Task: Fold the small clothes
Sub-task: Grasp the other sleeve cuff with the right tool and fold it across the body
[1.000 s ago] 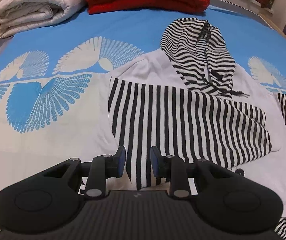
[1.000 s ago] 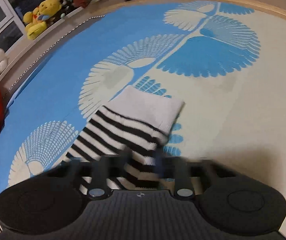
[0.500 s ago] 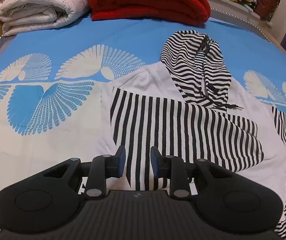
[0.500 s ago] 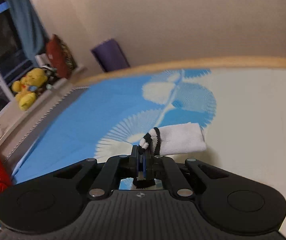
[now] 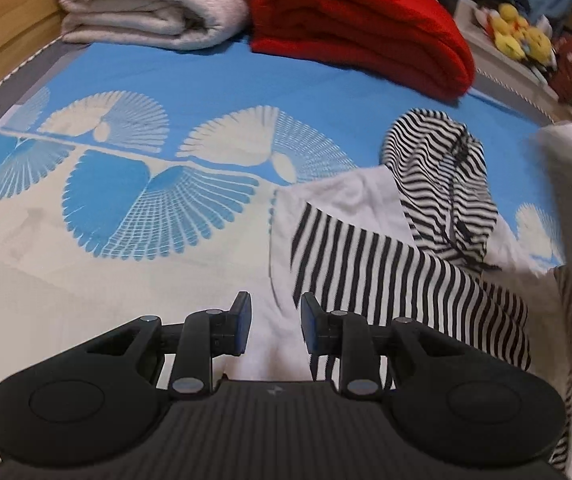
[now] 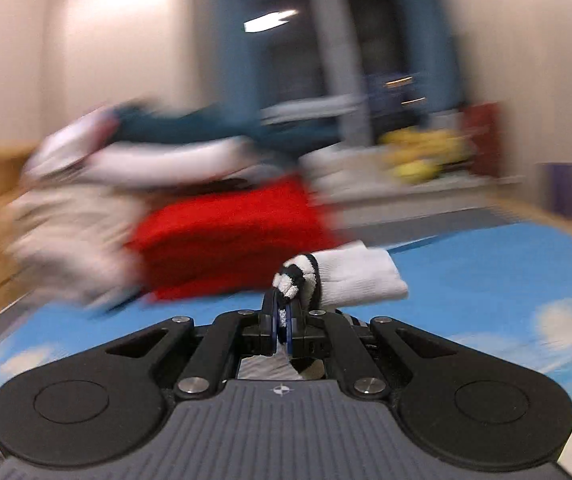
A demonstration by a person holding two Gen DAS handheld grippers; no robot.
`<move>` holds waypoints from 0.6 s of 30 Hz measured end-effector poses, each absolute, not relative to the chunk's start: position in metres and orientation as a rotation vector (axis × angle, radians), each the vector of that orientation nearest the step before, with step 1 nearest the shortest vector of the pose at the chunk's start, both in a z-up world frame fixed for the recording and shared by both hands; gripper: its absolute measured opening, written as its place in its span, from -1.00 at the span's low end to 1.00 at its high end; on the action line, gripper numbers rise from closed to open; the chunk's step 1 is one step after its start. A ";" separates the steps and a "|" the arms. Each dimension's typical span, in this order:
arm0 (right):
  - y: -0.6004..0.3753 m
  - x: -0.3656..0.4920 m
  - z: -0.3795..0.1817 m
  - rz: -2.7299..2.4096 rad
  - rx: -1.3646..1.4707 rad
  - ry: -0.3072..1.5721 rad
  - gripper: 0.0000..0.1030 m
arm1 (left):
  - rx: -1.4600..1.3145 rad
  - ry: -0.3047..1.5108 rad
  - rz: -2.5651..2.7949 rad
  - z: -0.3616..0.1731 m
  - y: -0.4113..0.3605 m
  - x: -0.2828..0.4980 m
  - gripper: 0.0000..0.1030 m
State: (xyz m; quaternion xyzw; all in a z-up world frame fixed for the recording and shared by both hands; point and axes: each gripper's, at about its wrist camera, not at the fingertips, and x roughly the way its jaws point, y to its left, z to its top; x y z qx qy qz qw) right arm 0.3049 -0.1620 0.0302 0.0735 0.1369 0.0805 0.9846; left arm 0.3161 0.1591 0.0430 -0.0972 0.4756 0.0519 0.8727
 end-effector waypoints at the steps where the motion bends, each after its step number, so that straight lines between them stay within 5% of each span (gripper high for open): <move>1: -0.139 0.303 0.019 0.237 0.126 0.323 -0.85 | -0.213 0.993 0.109 0.044 0.162 0.316 -0.42; 4: -0.082 0.301 -0.026 0.488 0.002 0.576 -0.62 | -0.251 0.989 0.103 0.048 0.168 0.315 -0.42; 7: -0.078 0.292 -0.058 0.634 -0.037 0.818 -0.61 | -0.266 0.990 0.095 0.050 0.167 0.314 -0.41; 11: -0.126 0.296 -0.050 0.585 -0.089 0.868 -0.15 | -0.269 0.993 0.096 0.049 0.165 0.315 -0.41; 18: -0.209 0.294 -0.081 0.397 -0.382 0.939 -0.04 | -0.242 1.008 0.094 0.043 0.154 0.321 -0.41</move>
